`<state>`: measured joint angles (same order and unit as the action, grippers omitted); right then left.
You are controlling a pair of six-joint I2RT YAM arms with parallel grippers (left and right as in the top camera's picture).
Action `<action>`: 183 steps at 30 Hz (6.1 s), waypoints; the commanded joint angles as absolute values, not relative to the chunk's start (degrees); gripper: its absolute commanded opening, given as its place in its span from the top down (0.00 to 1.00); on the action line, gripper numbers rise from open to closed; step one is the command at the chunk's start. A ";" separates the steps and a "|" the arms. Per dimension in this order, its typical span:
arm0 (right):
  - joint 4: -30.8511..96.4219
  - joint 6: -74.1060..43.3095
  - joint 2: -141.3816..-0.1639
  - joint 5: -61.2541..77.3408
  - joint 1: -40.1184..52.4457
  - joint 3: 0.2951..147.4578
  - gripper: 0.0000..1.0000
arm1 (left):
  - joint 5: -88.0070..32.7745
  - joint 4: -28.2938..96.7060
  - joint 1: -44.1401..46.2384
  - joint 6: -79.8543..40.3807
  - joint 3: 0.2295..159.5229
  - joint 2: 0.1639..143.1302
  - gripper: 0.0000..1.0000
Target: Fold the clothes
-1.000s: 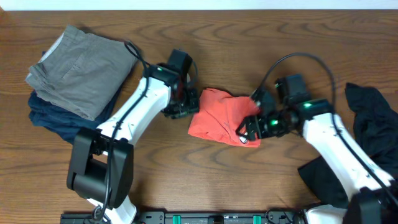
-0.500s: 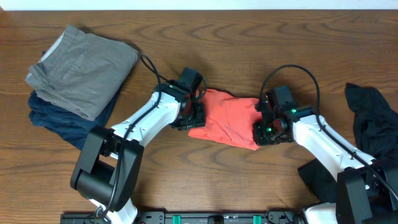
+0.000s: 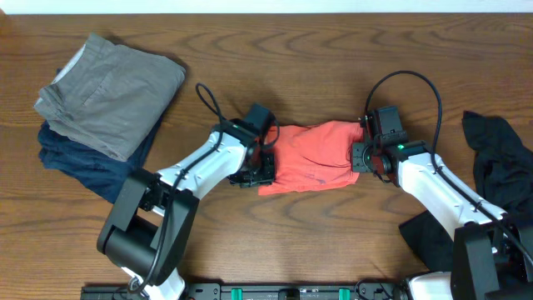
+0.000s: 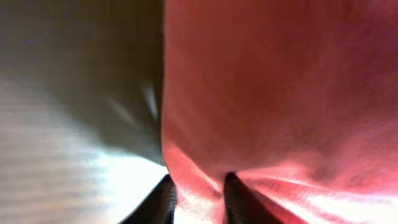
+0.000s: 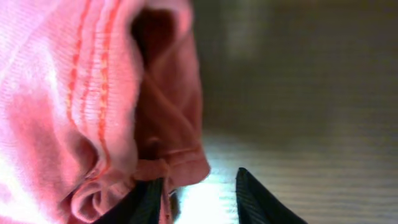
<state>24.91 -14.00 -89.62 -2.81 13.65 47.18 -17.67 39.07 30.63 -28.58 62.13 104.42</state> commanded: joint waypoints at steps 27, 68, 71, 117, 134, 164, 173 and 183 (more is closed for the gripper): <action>35.86 -16.32 -87.07 25.32 21.19 51.99 0.43 | -16.38 18.83 23.33 -22.52 67.00 104.49 0.40; 40.75 -13.30 -98.06 0.25 13.56 57.12 0.23 | -11.57 42.39 18.63 -18.61 69.08 94.28 0.02; 40.86 -13.76 -98.06 0.51 13.56 56.34 0.22 | -20.82 34.63 17.82 -12.25 69.01 94.83 0.02; 42.06 -14.74 -98.06 1.54 13.52 56.05 0.21 | -45.71 13.61 12.93 -15.07 71.46 109.91 0.94; 41.98 -14.74 -98.06 1.52 13.52 56.05 0.21 | -20.86 8.56 -9.28 -15.31 71.50 86.15 0.94; 42.54 -14.74 -98.06 1.58 13.52 56.05 0.02 | -21.02 -1.21 -33.80 -22.48 71.61 91.07 0.05; 38.61 -14.76 -98.06 9.30 13.52 56.05 0.01 | -26.37 6.09 -20.21 -20.34 71.59 89.56 0.02; 29.74 -14.96 -98.04 13.65 12.51 56.34 0.01 | -18.17 26.65 2.63 -15.57 71.59 97.10 0.02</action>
